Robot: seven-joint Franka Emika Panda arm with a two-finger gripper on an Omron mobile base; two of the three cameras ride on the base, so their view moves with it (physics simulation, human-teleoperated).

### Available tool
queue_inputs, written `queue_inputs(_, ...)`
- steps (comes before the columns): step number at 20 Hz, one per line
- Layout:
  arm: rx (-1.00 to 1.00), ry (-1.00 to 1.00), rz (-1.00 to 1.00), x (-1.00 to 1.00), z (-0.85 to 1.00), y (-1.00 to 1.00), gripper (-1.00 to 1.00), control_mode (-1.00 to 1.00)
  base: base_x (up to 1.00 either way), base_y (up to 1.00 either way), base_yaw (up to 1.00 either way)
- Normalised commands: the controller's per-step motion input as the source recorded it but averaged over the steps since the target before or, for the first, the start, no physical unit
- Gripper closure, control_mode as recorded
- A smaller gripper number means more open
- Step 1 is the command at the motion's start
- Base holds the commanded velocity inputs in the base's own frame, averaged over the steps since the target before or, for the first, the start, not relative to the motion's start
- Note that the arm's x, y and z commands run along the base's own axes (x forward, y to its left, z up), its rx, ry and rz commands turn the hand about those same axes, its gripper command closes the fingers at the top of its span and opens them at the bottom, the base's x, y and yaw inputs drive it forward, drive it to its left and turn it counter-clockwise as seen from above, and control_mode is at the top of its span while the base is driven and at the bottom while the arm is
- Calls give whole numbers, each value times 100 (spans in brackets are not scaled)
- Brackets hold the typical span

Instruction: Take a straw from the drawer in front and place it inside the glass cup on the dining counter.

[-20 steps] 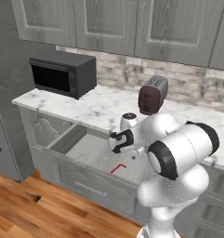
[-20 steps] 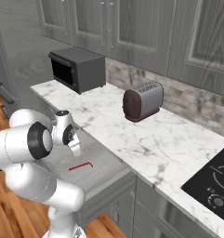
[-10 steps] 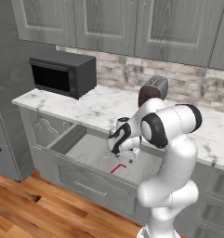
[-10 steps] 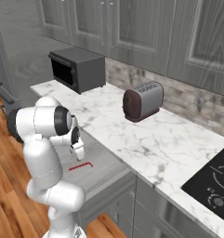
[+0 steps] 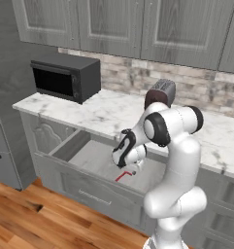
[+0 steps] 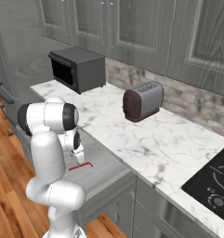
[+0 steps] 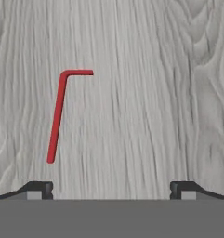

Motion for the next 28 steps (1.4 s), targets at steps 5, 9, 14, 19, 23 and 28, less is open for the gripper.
queue_inputs(5,3,-11,0,15,-14,0,-100,-100,0,0,0)
queue_inputs(9,2,-7,0,31,-18,0,-100,-100,0,0,0)
queue_inputs(14,0,-1,0,36,-28,0,-100,-100,0,0,0)
queue_inputs(19,0,0,0,37,-30,0,-100,-100,0,0,0)
queue_inputs(23,0,0,0,35,-28,0,-100,-100,0,0,0)
queue_inputs(28,0,0,0,33,-34,0,-100,-100,0,0,0)
